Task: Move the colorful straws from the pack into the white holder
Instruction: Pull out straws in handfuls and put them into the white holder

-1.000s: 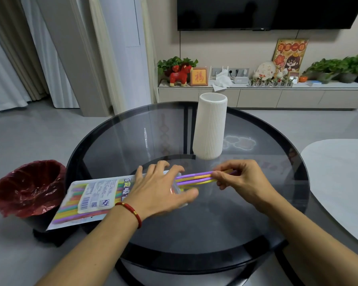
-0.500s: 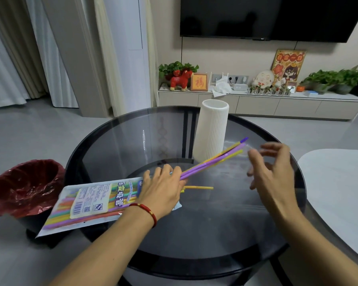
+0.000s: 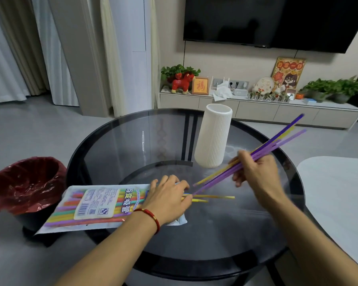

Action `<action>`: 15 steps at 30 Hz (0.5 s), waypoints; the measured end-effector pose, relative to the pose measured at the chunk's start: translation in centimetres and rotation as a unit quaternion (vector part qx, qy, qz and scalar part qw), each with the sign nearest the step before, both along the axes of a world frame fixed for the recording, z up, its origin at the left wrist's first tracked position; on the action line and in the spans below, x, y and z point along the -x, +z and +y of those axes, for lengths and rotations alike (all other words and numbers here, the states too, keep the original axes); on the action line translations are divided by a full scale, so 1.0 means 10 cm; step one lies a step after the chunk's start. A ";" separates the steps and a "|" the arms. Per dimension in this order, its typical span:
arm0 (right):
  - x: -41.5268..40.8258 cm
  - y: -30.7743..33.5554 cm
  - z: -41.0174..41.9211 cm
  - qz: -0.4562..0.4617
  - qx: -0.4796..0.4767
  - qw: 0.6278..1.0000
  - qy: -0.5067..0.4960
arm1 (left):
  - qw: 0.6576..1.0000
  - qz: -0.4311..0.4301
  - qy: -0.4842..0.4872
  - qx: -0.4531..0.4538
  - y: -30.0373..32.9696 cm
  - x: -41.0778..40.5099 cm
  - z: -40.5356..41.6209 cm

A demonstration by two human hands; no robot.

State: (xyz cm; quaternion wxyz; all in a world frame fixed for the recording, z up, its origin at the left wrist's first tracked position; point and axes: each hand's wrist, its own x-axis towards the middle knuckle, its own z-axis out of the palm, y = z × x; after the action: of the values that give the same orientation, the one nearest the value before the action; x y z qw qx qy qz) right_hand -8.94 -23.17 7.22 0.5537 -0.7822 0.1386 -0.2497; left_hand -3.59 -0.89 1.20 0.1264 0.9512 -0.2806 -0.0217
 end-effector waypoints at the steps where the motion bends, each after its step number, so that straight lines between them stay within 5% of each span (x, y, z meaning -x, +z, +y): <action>1: 0.03 0.12 -0.09 -0.014 0.040 0.999 -0.006 | 1.000 -0.003 -0.004 0.002 -0.01 -0.01 0.00; 7: -0.17 0.58 -0.24 0.005 0.256 0.967 -0.004 | 0.999 -0.032 -0.010 -0.005 -0.07 0.00 -0.01; 15: -0.36 0.08 -0.07 0.100 0.272 0.957 0.023 | 0.999 -0.031 -0.011 -0.018 -0.07 0.02 -0.02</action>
State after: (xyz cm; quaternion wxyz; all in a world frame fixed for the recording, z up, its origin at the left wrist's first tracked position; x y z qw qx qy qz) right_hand -5.32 -23.84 8.00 0.3090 -0.9272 0.1016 -0.1857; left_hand -3.76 -1.11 0.51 0.1006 0.9504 -0.2942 0.0019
